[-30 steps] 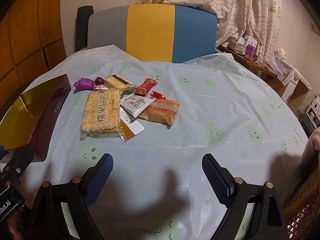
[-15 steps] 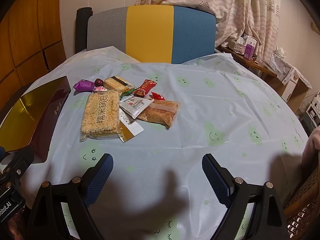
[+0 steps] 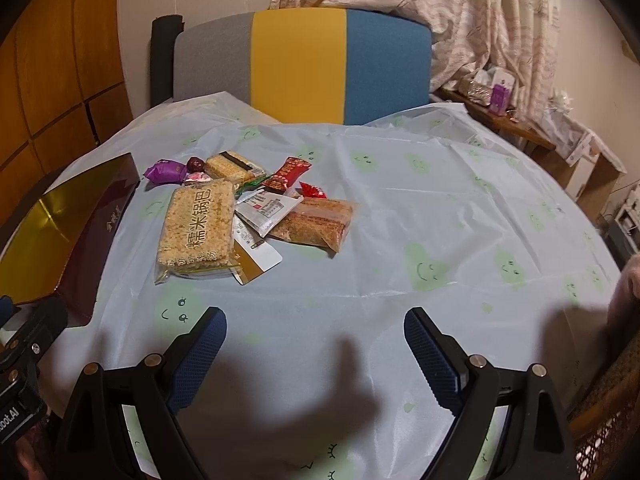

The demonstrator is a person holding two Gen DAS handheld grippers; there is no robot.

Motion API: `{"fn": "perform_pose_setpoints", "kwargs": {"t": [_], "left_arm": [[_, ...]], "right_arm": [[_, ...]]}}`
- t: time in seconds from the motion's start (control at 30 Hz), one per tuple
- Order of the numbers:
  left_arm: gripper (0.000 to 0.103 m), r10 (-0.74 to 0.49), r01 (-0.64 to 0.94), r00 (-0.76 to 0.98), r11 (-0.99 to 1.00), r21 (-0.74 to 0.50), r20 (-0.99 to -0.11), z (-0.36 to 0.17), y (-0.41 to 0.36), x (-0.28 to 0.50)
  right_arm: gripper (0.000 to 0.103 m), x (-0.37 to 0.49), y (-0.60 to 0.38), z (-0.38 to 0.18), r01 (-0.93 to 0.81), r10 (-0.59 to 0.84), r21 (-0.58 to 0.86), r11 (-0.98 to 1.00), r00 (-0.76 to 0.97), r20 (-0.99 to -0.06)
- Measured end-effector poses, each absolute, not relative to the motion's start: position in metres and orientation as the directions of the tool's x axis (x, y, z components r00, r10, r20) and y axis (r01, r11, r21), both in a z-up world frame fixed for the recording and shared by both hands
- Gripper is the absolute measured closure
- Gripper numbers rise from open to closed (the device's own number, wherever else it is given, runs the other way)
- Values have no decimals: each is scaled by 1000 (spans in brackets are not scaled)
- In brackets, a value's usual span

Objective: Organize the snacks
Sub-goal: 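Move the left tool toward the large clear rice-cracker bag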

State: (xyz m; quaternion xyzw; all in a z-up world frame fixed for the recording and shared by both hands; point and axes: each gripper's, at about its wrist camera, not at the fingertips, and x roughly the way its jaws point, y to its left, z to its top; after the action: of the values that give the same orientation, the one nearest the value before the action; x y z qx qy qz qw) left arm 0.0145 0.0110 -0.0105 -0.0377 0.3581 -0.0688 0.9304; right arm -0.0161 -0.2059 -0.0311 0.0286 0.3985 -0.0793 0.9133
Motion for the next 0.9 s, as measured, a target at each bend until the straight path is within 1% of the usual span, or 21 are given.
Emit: {"fn": "perform_pose_setpoints", "kwargs": {"t": [0.07, 0.13, 0.2, 0.23, 0.27, 0.3, 0.33, 0.37, 0.4, 0.43, 0.47, 0.53, 0.57, 0.6, 0.77, 0.8, 0.83, 0.9], "left_arm": [[0, -233, 148, 707, 972, -183, -667, -11, 12, 19], [0, -255, 168, 679, 967, -193, -688, -11, 10, 23], [0, -292, 198, 668, 956, -215, -685, -10, 6, 27], [1, -298, 205, 667, 955, -217, -683, -9, 4, 28], [1, -303, 214, 665, 953, -215, -683, -7, 2, 29], [2, -299, 218, 665, 954, -205, -684, -6, -1, 31], [6, -294, 226, 663, 955, -191, -689, -4, -4, 33], [10, -300, 244, 653, 953, -182, -695, -3, -7, 36], [18, -306, 262, 642, 949, -174, -703, -2, -11, 40], [24, -309, 277, 632, 947, -165, -711, -2, -15, 44], [24, -306, 284, 625, 946, -156, -718, -2, -19, 47], [34, -310, 291, 609, 944, -158, -730, -3, -26, 56], [35, -311, 288, 599, 944, -164, -738, -4, -28, 61], [37, -306, 280, 589, 945, -166, -748, -5, -32, 66], [36, -278, 258, 567, 954, -153, -775, -9, -46, 94], [32, -273, 254, 562, 955, -152, -781, -11, -47, 99], [22, -264, 248, 556, 958, -146, -788, -13, -49, 106], [11, -237, 229, 558, 965, -127, -795, -16, -52, 117]], "right_arm": [[11, -10, -213, -31, 156, -100, 6, 988, 658, -746], [11, 0, -223, -32, 134, -46, 49, 990, 626, -778], [12, 9, -231, -32, 109, 3, 86, 990, 599, -801], [14, 18, -239, -30, 96, 29, 103, 990, 580, -814], [20, 22, -244, -29, 88, 43, 113, 990, 573, -819], [22, 28, -249, -25, 76, 60, 124, 989, 564, -824], [24, 37, -256, -21, 61, 73, 127, 990, 549, -833], [34, 43, -260, -18, 48, 80, 126, 991, 544, -836], [44, 49, -265, -14, 24, 92, 125, 992, 543, -835], [47, 57, -268, -10, -11, 104, 116, 993, 539, -836], [48, 63, -269, -8, -37, 107, 104, 994, 534, -839], [49, 78, -270, -4, -124, 110, 53, 991, 523, -845], [53, 84, -269, -4, -155, 105, 28, 988, 519, -848], [54, 91, -270, -5, -180, 100, 6, 984, 515, -851], [55, 123, -282, -15, -234, 105, -19, 972, 506, -856], [55, 127, -286, -19, -236, 115, -9, 972, 508, -854], [54, 130, -290, -22, -234, 124, 2, 972, 508, -852], [55, 133, -300, -30, -219, 149, 40, 975, 508, -849]]}}
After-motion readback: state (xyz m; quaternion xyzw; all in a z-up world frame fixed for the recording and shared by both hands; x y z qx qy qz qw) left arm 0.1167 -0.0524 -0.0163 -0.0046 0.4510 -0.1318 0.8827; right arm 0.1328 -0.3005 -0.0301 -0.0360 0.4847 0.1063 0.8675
